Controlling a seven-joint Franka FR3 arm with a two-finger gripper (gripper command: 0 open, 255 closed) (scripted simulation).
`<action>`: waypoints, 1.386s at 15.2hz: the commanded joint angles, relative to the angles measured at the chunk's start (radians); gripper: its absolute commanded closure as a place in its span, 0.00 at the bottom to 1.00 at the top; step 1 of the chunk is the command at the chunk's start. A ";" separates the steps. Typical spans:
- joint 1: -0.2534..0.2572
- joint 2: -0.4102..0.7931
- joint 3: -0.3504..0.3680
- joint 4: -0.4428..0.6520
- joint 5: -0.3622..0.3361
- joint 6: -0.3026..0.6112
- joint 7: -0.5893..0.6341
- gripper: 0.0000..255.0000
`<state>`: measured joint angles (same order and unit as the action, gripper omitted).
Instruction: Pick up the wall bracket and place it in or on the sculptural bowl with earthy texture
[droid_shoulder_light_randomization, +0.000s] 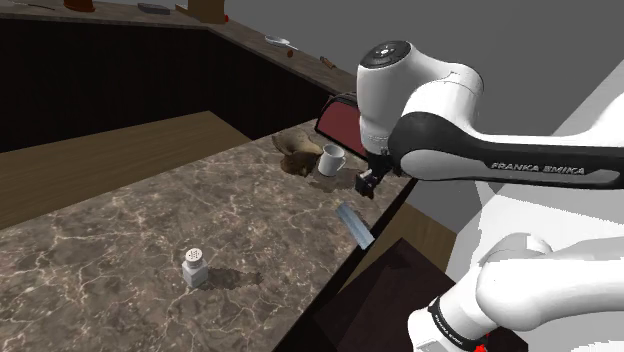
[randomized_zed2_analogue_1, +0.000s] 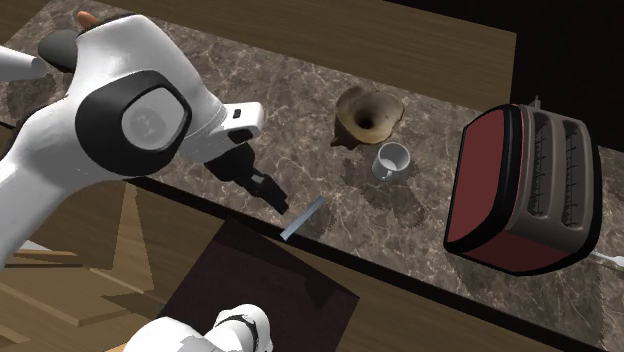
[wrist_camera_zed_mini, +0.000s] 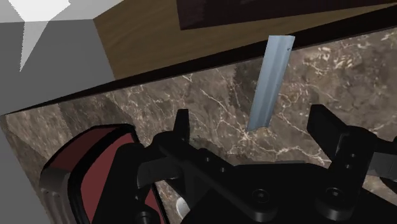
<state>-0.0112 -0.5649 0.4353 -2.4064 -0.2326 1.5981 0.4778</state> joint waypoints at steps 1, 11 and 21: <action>-0.005 0.072 0.083 -0.011 -0.035 0.000 0.092 0.00; -0.038 0.712 0.356 0.067 -0.347 -0.163 0.650 0.00; -0.002 0.932 0.289 0.041 -0.473 -0.202 0.819 0.00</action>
<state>0.0073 0.3407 0.7462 -2.3085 -0.6671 1.3566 1.2955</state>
